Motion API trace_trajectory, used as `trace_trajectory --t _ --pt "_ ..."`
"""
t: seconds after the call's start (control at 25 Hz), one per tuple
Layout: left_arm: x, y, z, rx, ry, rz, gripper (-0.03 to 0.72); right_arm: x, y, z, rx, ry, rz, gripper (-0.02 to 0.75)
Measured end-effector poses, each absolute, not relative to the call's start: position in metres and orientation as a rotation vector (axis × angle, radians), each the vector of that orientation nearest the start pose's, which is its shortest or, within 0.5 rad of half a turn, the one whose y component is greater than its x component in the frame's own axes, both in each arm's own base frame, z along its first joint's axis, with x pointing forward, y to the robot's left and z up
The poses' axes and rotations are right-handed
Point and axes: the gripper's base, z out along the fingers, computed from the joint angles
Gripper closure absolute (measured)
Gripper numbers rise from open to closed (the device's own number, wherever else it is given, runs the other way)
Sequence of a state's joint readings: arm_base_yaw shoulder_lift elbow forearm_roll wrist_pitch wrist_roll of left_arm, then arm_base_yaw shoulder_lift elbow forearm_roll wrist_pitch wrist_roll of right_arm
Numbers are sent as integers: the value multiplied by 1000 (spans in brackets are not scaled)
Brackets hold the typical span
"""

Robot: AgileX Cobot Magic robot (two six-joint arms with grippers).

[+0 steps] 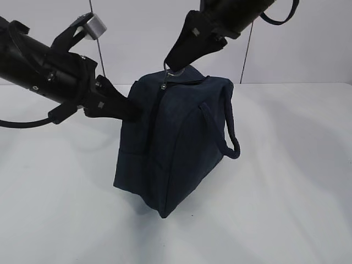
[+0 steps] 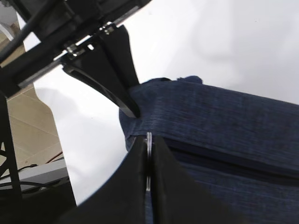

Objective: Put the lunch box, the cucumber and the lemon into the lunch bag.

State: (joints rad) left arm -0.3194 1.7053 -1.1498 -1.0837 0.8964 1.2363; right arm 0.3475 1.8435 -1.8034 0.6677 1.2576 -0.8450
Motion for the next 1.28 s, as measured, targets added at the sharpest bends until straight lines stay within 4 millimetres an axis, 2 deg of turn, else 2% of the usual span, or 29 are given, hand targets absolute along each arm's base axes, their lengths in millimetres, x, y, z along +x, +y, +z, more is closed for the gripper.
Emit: trace_trajectory --t 0.28,0.72,0.92,1.28 --pt "308 -168 248 1096 2166 -932 691 366 163 349 -1254 2205 722 730" --pt "305 -161 242 1149 2233 -884 691 393 153 309 -1197 2298 794 730" --pt "311 -150 241 1086 2268 -869 691 394 154 312 -1186 2249 852 730" --pt "311 -149 241 1080 2273 -868 690 401 146 310 -1139 2241 886 730"
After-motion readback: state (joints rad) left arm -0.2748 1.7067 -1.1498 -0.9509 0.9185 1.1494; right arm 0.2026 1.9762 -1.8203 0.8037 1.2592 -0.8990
